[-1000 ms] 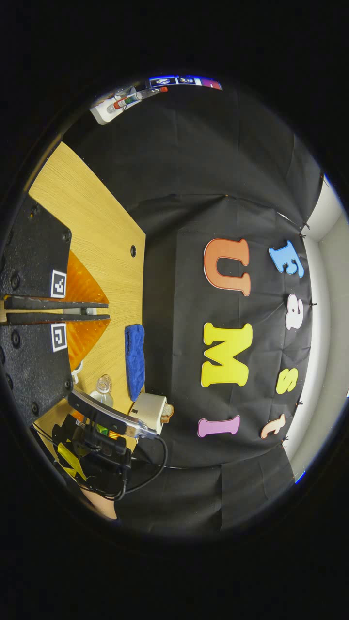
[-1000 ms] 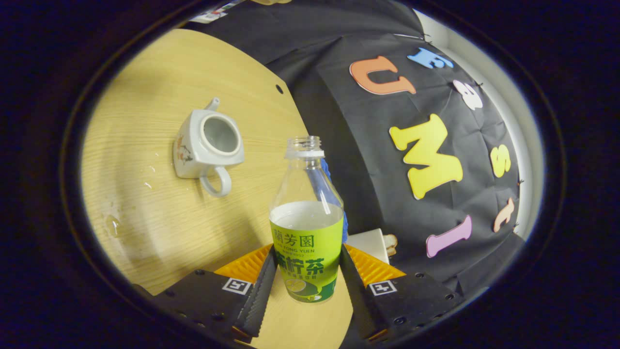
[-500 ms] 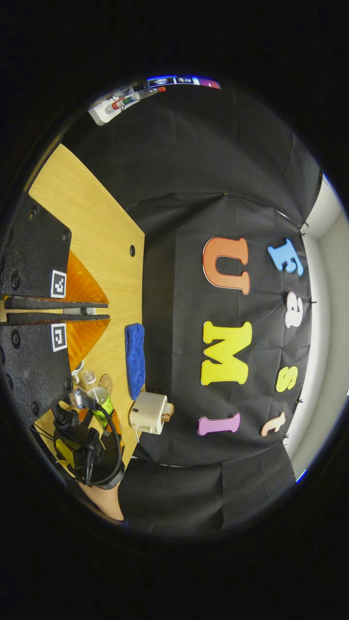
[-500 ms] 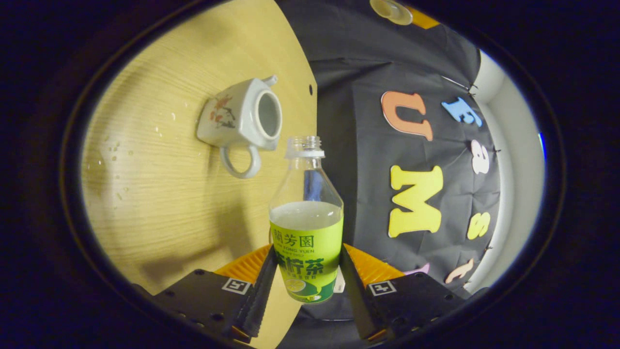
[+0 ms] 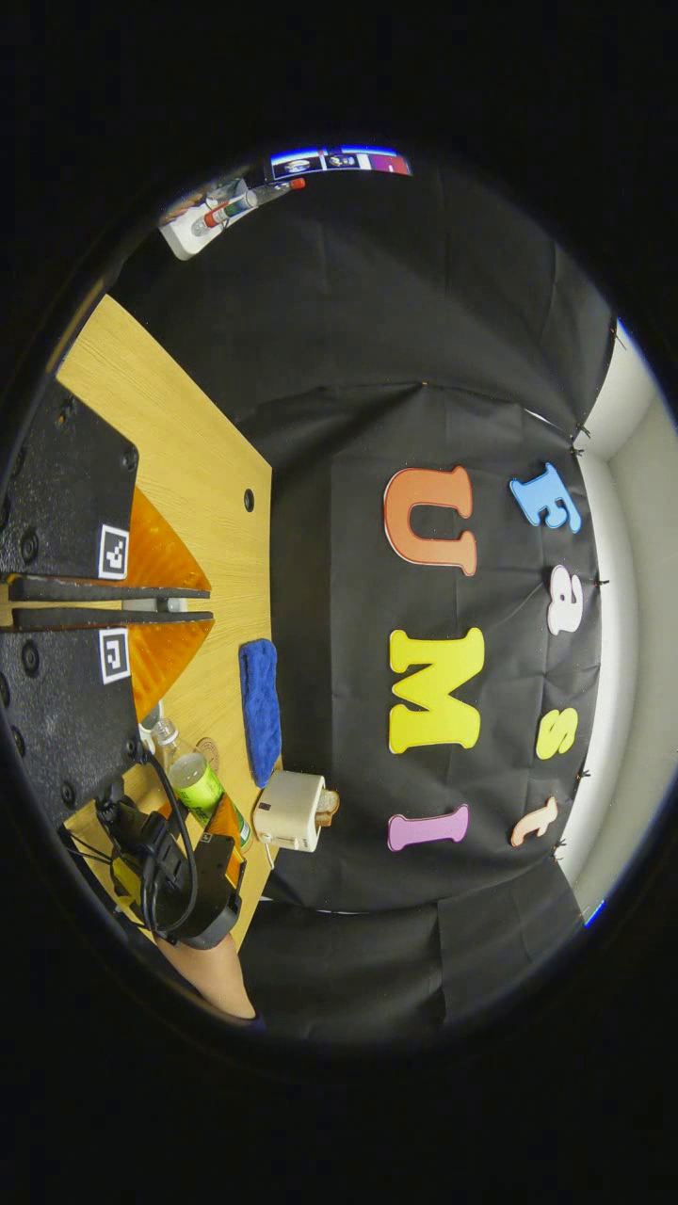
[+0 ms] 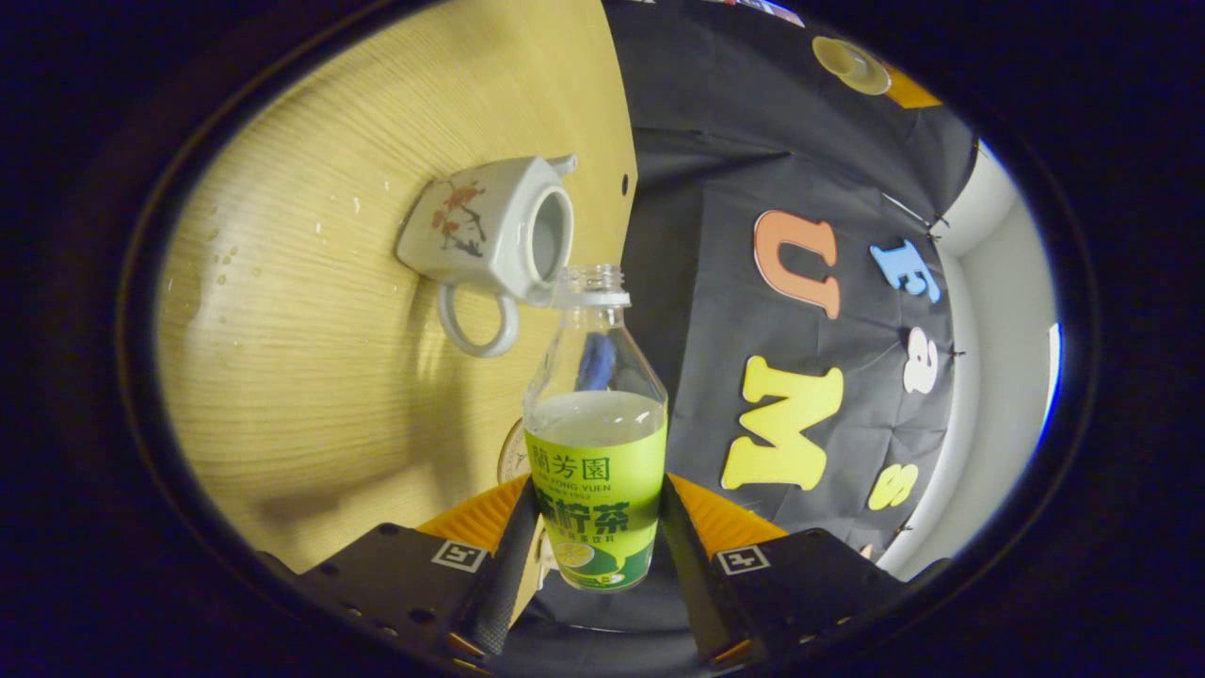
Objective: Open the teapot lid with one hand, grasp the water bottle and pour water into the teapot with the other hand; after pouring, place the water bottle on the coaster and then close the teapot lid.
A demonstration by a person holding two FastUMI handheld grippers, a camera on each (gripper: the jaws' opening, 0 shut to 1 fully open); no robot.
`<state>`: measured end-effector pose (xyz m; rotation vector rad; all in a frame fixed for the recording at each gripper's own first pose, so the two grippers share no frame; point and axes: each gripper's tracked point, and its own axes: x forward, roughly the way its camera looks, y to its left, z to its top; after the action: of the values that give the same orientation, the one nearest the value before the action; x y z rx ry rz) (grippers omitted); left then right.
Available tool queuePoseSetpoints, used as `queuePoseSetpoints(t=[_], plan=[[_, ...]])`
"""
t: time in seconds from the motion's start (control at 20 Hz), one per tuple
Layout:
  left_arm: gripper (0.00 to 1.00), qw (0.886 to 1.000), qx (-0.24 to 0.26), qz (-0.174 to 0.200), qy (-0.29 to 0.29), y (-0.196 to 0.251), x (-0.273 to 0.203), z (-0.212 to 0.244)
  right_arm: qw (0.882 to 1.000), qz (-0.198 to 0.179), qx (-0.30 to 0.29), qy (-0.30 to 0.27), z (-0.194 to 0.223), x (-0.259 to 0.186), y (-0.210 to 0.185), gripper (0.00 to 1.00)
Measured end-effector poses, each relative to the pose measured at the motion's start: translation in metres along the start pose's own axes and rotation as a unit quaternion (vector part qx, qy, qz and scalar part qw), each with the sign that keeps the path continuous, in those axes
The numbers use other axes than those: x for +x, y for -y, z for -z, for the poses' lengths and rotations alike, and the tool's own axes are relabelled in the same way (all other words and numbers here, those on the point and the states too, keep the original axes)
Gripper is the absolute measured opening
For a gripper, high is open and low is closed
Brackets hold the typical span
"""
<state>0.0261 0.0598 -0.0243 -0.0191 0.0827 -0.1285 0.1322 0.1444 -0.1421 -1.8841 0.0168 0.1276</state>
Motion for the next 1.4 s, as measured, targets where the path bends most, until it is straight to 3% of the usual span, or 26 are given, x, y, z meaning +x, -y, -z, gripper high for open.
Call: queuePoseSetpoints(t=[0.4, 0.7, 1.4], plan=[[0.05, 1.000, -0.002, 0.002, 0.001, 0.001, 0.000, 0.000, 0.995, 0.056, -0.087, 0.008, -0.009, -0.003, 0.025, 0.72], [0.05, 1.000, -0.001, -0.002, 0.001, -0.002, 0.000, 0.000, 0.990, 0.069, -0.121, -0.001, -0.009, -0.004, 0.038, 0.73], [0.05, 1.000, 0.003, -0.005, -0.012, -0.003, 0.003, 0.008, 0.967, 0.130, -0.219, 0.011, -0.031, -0.002, 0.057, 0.74]])
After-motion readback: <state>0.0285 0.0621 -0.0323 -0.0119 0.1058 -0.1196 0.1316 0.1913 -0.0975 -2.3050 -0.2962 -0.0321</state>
